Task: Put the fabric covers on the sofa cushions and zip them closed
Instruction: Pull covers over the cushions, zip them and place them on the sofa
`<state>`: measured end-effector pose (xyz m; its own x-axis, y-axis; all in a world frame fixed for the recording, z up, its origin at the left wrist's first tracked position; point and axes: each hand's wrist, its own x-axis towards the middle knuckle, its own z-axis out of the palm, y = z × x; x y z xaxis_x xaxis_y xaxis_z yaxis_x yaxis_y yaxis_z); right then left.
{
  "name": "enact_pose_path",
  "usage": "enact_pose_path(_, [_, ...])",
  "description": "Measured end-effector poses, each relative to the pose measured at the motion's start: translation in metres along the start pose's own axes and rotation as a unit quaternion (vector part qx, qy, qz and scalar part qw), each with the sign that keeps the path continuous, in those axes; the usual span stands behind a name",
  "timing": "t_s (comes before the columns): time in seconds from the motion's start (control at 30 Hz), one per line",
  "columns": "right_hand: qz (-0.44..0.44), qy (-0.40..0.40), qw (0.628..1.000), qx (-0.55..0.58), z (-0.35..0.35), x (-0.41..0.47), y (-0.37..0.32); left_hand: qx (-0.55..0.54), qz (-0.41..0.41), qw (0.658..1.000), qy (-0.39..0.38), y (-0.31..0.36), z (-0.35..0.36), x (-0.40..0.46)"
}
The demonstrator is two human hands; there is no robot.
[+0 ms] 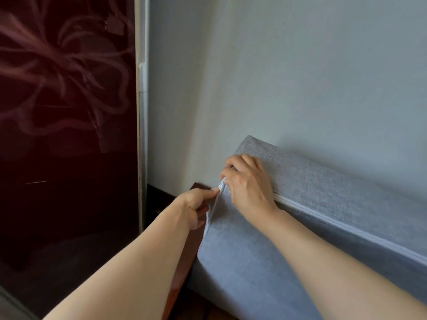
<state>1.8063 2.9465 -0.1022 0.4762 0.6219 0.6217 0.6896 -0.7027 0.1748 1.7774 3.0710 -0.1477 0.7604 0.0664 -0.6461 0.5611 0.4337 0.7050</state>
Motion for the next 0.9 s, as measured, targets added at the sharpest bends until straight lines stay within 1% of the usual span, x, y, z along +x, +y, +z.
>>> enact_pose_path(0.13, [0.014,0.014,1.0,-0.006,0.006,-0.004,-0.004,0.005,-0.001,1.0,0.011,-0.014,-0.003,0.009])
enact_pose_path(0.23, [0.052,0.061,0.997,0.001,0.009,-0.009,-0.017,0.024,0.011,0.999,0.029,-0.028,-0.01,0.023])
enact_pose_path(0.3, [0.041,0.071,0.997,0.008,0.011,-0.024,-0.03,0.027,0.016,0.999,0.033,-0.037,-0.014,0.032])
enact_pose_path(0.33, [0.013,0.053,0.998,-0.005,0.013,-0.035,-0.034,0.024,0.015,0.999,0.026,-0.04,-0.014,0.035])
enact_pose_path(0.4, [-0.044,-0.007,0.997,-0.059,0.022,-0.066,-0.036,0.015,0.013,1.0,0.017,-0.046,-0.015,0.039])
enact_pose_path(0.47, [-0.059,-0.064,0.99,-0.11,0.034,-0.092,-0.029,0.015,0.021,0.999,0.025,-0.051,-0.016,0.043])
enact_pose_path(0.53, [-0.055,-0.087,0.987,-0.127,0.042,-0.103,-0.021,-0.001,0.037,0.999,0.023,-0.053,-0.017,0.045])
enact_pose_path(0.63, [-0.052,-0.074,0.985,-0.144,0.047,-0.103,-0.021,-0.015,0.058,0.998,0.012,-0.06,-0.018,0.052])
enact_pose_path(0.77, [-0.047,-0.064,0.984,-0.157,0.059,-0.108,-0.024,-0.01,0.087,0.995,0.056,-0.08,-0.024,0.076])
enact_pose_path(0.9, [-0.082,-0.072,0.976,-0.186,0.08,-0.116,-0.023,-0.012,0.082,0.995,0.058,-0.098,-0.028,0.096])
